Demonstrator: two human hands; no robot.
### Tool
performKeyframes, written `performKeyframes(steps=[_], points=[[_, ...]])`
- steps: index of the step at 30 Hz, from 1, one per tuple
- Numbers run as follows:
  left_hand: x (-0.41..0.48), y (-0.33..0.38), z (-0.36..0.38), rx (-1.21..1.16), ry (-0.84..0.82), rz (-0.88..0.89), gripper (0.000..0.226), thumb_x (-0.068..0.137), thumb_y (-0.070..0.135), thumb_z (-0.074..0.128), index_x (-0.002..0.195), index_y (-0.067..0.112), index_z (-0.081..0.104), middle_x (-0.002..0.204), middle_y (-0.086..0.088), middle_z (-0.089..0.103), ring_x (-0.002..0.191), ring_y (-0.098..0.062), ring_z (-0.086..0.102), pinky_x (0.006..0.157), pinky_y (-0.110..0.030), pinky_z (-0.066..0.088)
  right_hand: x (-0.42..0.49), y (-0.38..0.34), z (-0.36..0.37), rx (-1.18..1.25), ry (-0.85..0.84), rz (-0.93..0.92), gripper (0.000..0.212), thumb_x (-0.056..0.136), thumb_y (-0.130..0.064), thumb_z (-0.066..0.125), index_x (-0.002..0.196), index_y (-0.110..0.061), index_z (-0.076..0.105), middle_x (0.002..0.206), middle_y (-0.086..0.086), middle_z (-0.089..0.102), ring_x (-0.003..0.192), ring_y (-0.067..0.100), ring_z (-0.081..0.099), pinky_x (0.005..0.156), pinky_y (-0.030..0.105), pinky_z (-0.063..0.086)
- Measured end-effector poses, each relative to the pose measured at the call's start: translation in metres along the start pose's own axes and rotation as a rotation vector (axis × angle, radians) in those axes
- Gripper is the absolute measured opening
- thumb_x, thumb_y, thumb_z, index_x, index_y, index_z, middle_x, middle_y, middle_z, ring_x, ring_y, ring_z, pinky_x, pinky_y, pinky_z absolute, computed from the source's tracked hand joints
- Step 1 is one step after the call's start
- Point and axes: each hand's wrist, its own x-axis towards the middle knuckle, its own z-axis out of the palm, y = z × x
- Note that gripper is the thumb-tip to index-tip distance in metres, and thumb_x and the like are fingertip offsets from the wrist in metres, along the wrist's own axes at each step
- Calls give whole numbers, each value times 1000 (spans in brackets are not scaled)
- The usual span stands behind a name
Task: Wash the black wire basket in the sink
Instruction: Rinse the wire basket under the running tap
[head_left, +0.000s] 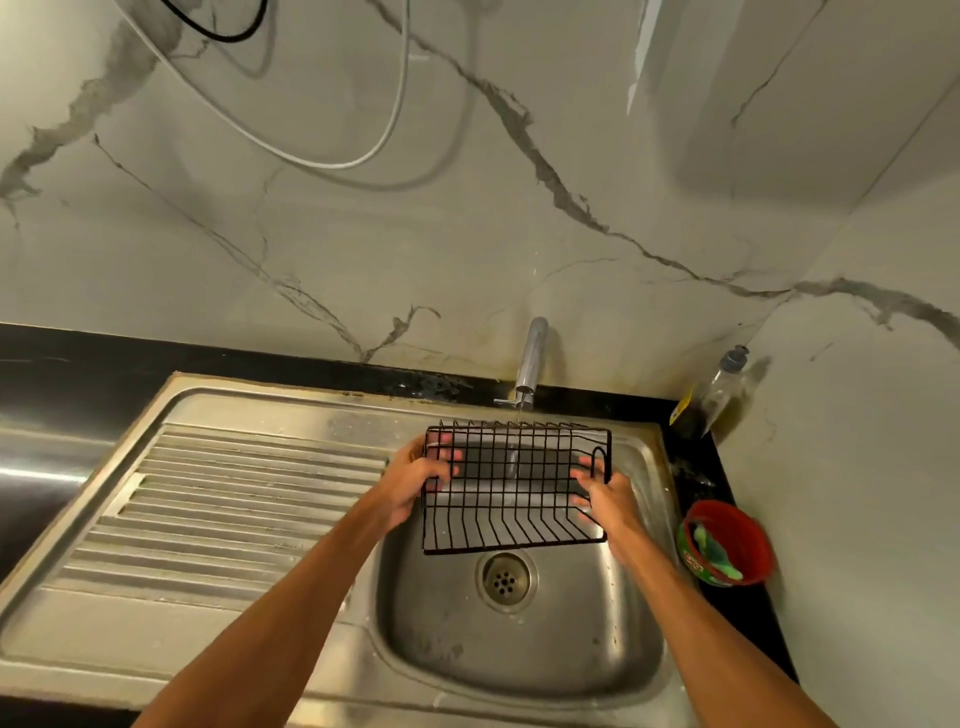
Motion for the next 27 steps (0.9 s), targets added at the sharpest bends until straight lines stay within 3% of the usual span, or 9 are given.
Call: performKeyframes(steps=[4, 6, 8, 10, 13, 15, 17, 22, 27], points=[[0, 1, 6, 119, 44, 140, 63, 81, -16, 62, 132, 21, 55, 124, -5, 67, 121, -25, 61, 107, -46, 47, -17, -18, 6, -178, 245, -275, 59, 101, -18, 52, 155, -20, 28, 159, 5, 31, 135, 20, 44, 103, 35, 45], [-2, 4, 9, 238, 34, 207, 75, 79, -15, 69, 142, 18, 46, 124, 2, 64, 118, -14, 60, 107, -41, 47, -23, -29, 13, -364, 288, -506, 56, 105, -25, 41, 157, -22, 22, 164, -3, 18, 147, 12, 23, 118, 33, 25], [-3, 6, 15, 344, 3, 282, 79, 75, -12, 75, 142, 16, 44, 125, 5, 62, 118, -9, 58, 106, -36, 47, -20, -39, 26, -575, 163, -566, 52, 106, -43, 22, 154, -23, 32, 161, -3, 27, 149, 10, 21, 123, 35, 12], [-3, 8, 22, 411, -24, 329, 82, 70, -9, 81, 140, 13, 44, 124, 6, 61, 118, -5, 57, 106, -33, 46, -19, -46, 44, -733, -24, -507, 69, 102, -56, 4, 149, -20, 39, 156, 5, 38, 148, 18, 28, 124, 41, 6], [-3, 7, 28, 417, -42, 374, 87, 64, -4, 83, 138, 11, 40, 123, 3, 61, 112, 2, 60, 99, -21, 48, -25, -45, 71, -910, -195, -585, 60, 104, -53, 7, 158, -27, 13, 165, -1, 1, 153, 19, -2, 123, 40, -6], [-3, 7, 29, 412, -40, 403, 86, 64, -5, 82, 137, 10, 39, 123, 0, 60, 108, 9, 59, 90, -10, 49, -26, -48, 71, -864, -258, -672, 56, 105, -49, 9, 157, -30, 8, 165, -7, -1, 152, 12, -3, 125, 40, -2], [-2, 8, 32, 428, -35, 418, 84, 67, -12, 80, 136, 8, 39, 122, 0, 59, 106, 15, 57, 87, -5, 46, -22, -56, 65, -744, -270, -596, 54, 106, -49, 12, 157, -32, 14, 165, -9, 11, 151, 8, 8, 125, 41, 9], [6, 11, 40, 589, -35, 478, 80, 64, 0, 86, 132, 11, 43, 114, 4, 65, 101, 1, 64, 84, -15, 49, -36, -61, 80, -801, -337, -667, 58, 105, -51, 16, 157, -31, -2, 163, -14, -12, 149, 4, -13, 122, 33, -8], [9, 25, 49, 724, -45, 483, 90, 57, 29, 84, 137, 20, 43, 124, 5, 62, 114, -14, 60, 104, -46, 47, -27, -66, 64, -581, -310, -509, 56, 103, -59, 19, 155, -43, 11, 164, -18, -2, 150, 2, -5, 125, 44, 4]])
